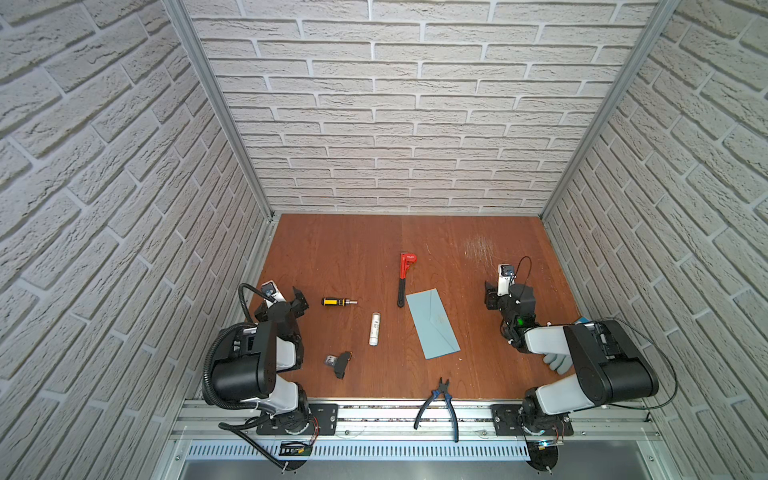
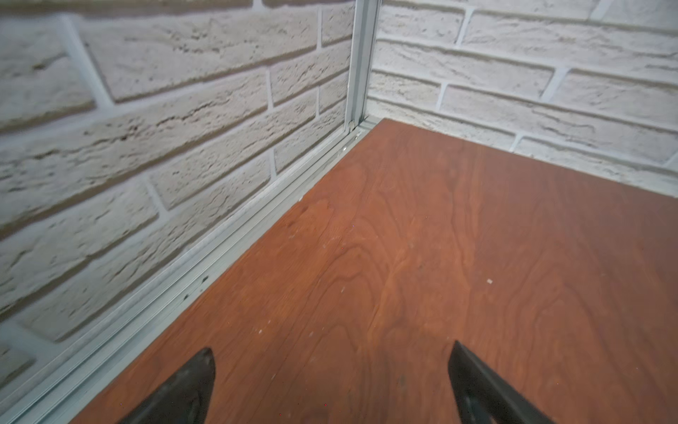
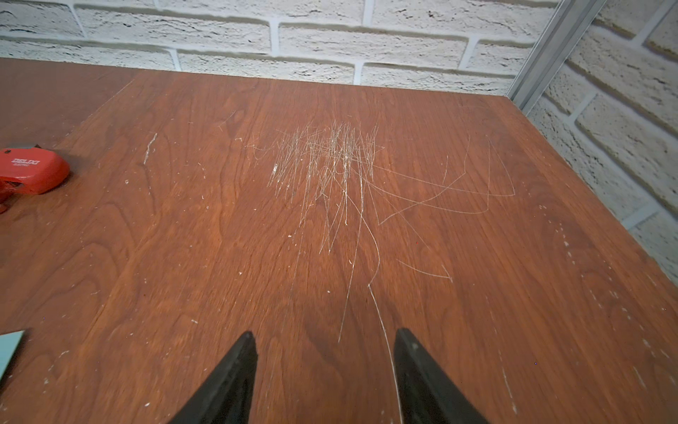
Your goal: Place the letter into the envelope and seal it
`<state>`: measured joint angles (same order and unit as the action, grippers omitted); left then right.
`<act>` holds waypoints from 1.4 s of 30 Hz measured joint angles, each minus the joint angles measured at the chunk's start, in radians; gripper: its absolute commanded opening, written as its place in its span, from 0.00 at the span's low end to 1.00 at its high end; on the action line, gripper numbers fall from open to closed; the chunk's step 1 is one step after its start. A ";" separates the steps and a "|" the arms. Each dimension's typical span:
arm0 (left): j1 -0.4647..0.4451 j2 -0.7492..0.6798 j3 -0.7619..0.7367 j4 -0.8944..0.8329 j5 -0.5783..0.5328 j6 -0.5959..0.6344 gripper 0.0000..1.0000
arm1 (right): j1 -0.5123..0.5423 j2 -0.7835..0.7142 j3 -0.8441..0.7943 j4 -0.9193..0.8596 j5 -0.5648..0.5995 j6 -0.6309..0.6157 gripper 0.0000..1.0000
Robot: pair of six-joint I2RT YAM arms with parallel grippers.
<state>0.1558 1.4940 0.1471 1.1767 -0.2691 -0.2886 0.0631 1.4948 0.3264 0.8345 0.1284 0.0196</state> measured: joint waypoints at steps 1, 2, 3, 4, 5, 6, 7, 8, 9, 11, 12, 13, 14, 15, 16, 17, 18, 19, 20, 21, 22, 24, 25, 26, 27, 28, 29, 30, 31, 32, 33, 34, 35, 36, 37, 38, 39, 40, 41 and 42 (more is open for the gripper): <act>-0.002 0.000 0.010 0.000 0.010 0.003 0.98 | 0.000 0.000 0.000 0.000 0.000 0.000 0.96; -0.006 0.000 0.017 -0.003 0.022 0.008 0.98 | 0.000 0.000 0.000 0.000 -0.002 -0.001 0.95; -0.013 0.000 0.027 -0.011 0.031 0.018 0.98 | 0.000 0.000 0.000 0.000 -0.003 -0.003 0.95; -0.023 0.004 0.040 -0.021 0.035 0.028 0.98 | -0.001 0.000 0.000 -0.001 -0.004 -0.004 0.96; -0.031 0.014 0.053 -0.023 0.039 0.037 0.98 | -0.001 0.000 0.000 -0.001 -0.004 -0.004 0.96; -0.045 0.037 0.073 -0.020 0.040 0.051 0.98 | -0.001 -0.001 0.000 -0.001 -0.004 -0.004 0.95; -0.057 0.060 0.095 -0.032 0.043 0.061 0.98 | -0.001 -0.001 0.000 -0.001 -0.004 -0.004 0.96; -0.067 0.067 0.116 -0.072 0.043 0.070 0.98 | -0.001 -0.001 0.000 -0.001 -0.005 -0.004 0.96; -0.077 0.071 0.133 -0.098 0.042 0.080 0.98 | -0.001 -0.001 0.000 -0.001 -0.006 -0.004 0.96; -0.093 0.074 0.170 -0.147 0.039 0.097 0.98 | -0.001 -0.001 0.000 -0.001 -0.007 -0.004 0.96; -0.098 0.075 0.185 -0.166 0.036 0.105 0.98 | -0.001 -0.001 0.000 -0.001 -0.007 -0.004 0.96; -0.103 0.076 0.196 -0.172 0.033 0.111 0.98 | -0.001 -0.001 0.000 -0.001 -0.007 -0.004 0.96; -0.106 0.076 0.204 -0.184 0.031 0.115 0.98 | -0.001 -0.001 0.000 -0.001 -0.007 -0.004 0.96; -0.107 0.076 0.208 -0.190 0.030 0.119 0.98 | -0.001 -0.001 0.000 -0.001 -0.008 -0.004 0.96; -0.107 0.076 0.208 -0.195 0.028 0.121 0.98 | 0.000 -0.001 0.000 -0.002 -0.009 -0.004 0.96; -0.107 0.076 0.208 -0.201 0.027 0.122 0.98 | -0.001 -0.001 0.000 -0.001 -0.010 -0.004 0.96; -0.107 0.076 0.208 -0.209 0.025 0.124 0.98 | -0.001 -0.001 0.001 -0.001 -0.010 -0.004 0.96; -0.107 0.076 0.207 -0.216 0.024 0.128 0.98 | -0.001 -0.001 0.001 -0.002 -0.010 -0.004 0.96; -0.107 0.076 0.207 -0.220 0.023 0.130 0.98 | -0.001 -0.001 0.001 -0.002 -0.011 -0.004 0.96; -0.107 0.076 0.207 -0.223 0.023 0.131 0.98 | -0.001 -0.001 0.001 -0.002 -0.011 -0.004 0.96; -0.108 0.076 0.207 -0.226 0.023 0.132 0.98 | -0.001 -0.001 0.001 -0.001 -0.011 -0.004 0.96; -0.110 0.076 0.207 -0.230 0.023 0.134 0.98 | -0.001 -0.001 0.001 -0.001 -0.011 -0.004 0.96; -0.111 0.076 0.207 -0.231 0.023 0.135 0.98 | -0.001 -0.001 0.001 -0.002 -0.011 -0.004 0.96; -0.111 0.076 0.207 -0.232 0.023 0.136 0.98 | -0.001 -0.001 0.001 -0.001 -0.011 -0.004 0.96; -0.111 0.076 0.207 -0.233 0.023 0.137 0.98 | -0.001 -0.001 0.001 -0.001 -0.011 -0.004 0.96; -0.111 0.076 0.207 -0.235 0.023 0.137 0.98 | -0.001 -0.001 0.001 -0.001 -0.011 -0.004 0.96; -0.111 0.076 0.207 -0.236 0.023 0.137 0.98 | -0.001 -0.001 0.001 -0.001 -0.011 -0.004 0.96; -0.111 0.076 0.207 -0.235 0.023 0.137 0.98 | 0.000 -0.001 0.001 -0.002 -0.011 -0.004 0.96; -0.111 0.076 0.207 -0.235 0.023 0.138 0.98 | -0.001 -0.001 0.001 -0.001 -0.011 -0.004 0.96; -0.111 0.076 0.207 -0.236 0.023 0.138 0.98 | -0.001 -0.001 0.001 -0.002 -0.011 -0.004 0.96; -0.111 0.076 0.207 -0.235 0.023 0.138 0.98 | -0.001 -0.001 0.001 -0.002 -0.011 -0.004 0.96; -0.111 0.076 0.207 -0.235 0.023 0.138 0.98 | 0.000 -0.001 0.001 -0.002 -0.011 -0.004 0.96; -0.111 0.076 0.207 -0.235 0.023 0.138 0.98 | -0.001 -0.001 0.001 -0.002 -0.011 -0.004 0.96; -0.111 0.076 0.207 -0.236 0.023 0.138 0.98 | -0.001 -0.001 0.001 -0.002 -0.011 -0.004 0.96; -0.111 0.076 0.207 -0.235 0.023 0.138 0.98 | -0.001 -0.001 0.001 -0.002 -0.011 -0.004 0.96; -0.111 0.076 0.207 -0.235 0.023 0.138 0.98 | -0.001 -0.001 0.001 -0.002 -0.011 -0.004 0.95; -0.111 0.076 0.207 -0.235 0.023 0.138 0.98 | -0.001 -0.001 0.001 -0.002 -0.011 -0.004 0.96; -0.111 0.076 0.207 -0.235 0.023 0.138 0.98 | 0.000 -0.001 0.001 -0.002 -0.012 -0.004 0.96; -0.111 0.076 0.207 -0.235 0.023 0.138 0.98 | -0.001 -0.001 0.002 -0.002 -0.013 -0.004 0.96; -0.111 0.076 0.207 -0.235 0.023 0.138 0.98 | -0.001 -0.001 0.002 -0.002 -0.013 -0.004 0.96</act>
<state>0.0444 1.5703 0.3542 0.9413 -0.2466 -0.1501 0.0624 1.4940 0.3283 0.8322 0.1154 0.0154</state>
